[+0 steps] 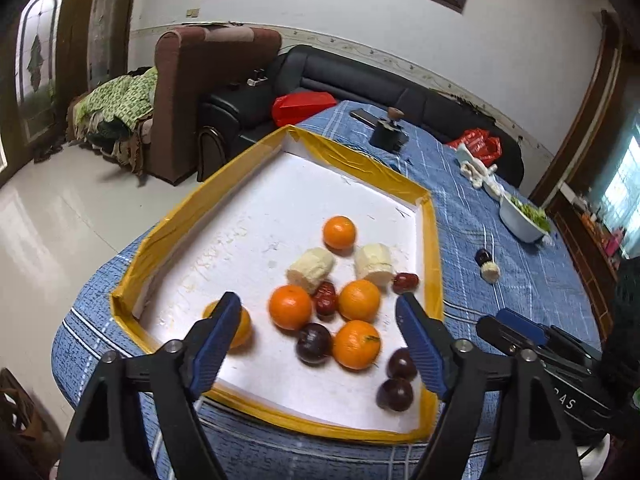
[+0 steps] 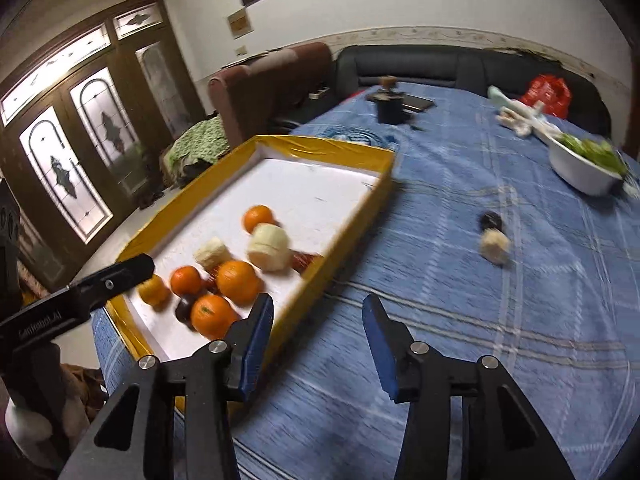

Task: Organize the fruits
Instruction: 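Move the right tool to the last yam piece while the left tool moves to the last plum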

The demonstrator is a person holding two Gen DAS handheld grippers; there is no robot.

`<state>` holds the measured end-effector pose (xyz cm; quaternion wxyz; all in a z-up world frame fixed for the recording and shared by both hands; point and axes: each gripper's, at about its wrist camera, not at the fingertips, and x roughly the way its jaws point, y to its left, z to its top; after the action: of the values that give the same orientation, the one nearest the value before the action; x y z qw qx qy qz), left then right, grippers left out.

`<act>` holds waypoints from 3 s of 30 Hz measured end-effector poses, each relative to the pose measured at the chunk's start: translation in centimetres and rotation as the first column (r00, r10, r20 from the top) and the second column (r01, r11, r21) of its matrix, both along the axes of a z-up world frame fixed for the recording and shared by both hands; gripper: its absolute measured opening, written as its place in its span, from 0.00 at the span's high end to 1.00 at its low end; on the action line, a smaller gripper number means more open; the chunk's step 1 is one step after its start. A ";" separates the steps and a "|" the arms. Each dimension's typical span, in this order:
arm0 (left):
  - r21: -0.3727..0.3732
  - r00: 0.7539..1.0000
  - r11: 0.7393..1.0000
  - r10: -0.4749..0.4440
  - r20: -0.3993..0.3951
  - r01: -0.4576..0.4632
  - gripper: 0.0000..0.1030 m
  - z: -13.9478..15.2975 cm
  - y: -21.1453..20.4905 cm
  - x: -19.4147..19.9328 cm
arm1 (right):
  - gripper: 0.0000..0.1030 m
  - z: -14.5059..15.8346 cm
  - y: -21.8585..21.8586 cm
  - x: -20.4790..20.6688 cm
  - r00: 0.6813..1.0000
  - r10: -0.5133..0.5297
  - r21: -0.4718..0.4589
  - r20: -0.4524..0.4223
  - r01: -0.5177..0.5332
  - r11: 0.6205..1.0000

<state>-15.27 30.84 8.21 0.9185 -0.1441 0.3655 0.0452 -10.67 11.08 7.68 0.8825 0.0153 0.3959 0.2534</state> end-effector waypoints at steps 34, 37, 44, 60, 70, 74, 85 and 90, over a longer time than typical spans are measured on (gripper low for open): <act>0.211 0.984 0.961 -0.169 -0.048 0.176 0.15 1.2 -10.9 -0.8 | 0.48 -2.1 -9.3 -2.4 0.983 -0.170 0.063 -0.068 0.174 0.983; 0.211 0.985 0.962 -0.164 -0.053 0.172 0.15 0.9 -10.7 -0.7 | 0.47 -2.2 -9.2 -2.4 0.983 -0.169 0.060 -0.068 0.173 0.983; 0.211 0.986 0.963 -0.157 -0.064 0.167 0.15 0.5 -10.6 -0.5 | 0.46 -2.6 -9.2 -2.2 0.982 -0.172 0.056 -0.080 0.177 0.983; 0.211 0.983 0.961 -0.164 -0.084 0.179 0.15 -0.1 -11.1 -0.5 | 0.45 -3.1 -9.5 -2.1 0.979 -0.180 0.058 -0.100 0.186 0.981; 0.174 0.987 0.971 -0.154 -0.049 0.161 0.15 0.4 -10.2 -0.5 | 0.45 -2.7 -10.0 -1.2 0.978 -0.197 0.024 -0.066 0.199 0.980; 0.129 0.990 0.981 -0.139 -0.041 0.143 0.15 0.3 -9.4 -0.2 | 0.44 -2.0 -11.5 1.6 0.969 -0.243 -0.004 -0.032 0.243 0.970; 0.065 0.986 0.984 -0.161 -0.054 0.164 0.15 -0.8 -8.7 1.5 | 0.44 -3.0 -10.4 10.7 0.963 -0.267 -0.040 -0.047 0.265 0.963; 0.074 0.983 0.981 -0.178 -0.051 0.182 0.15 -0.6 -8.9 2.0 | 0.45 -4.4 -8.9 13.1 0.963 -0.251 -0.040 -0.097 0.248 0.968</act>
<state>-13.28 21.94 7.57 0.9155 -0.0732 0.3949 -0.0207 2.41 2.21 3.24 0.8863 0.0656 0.4385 0.1337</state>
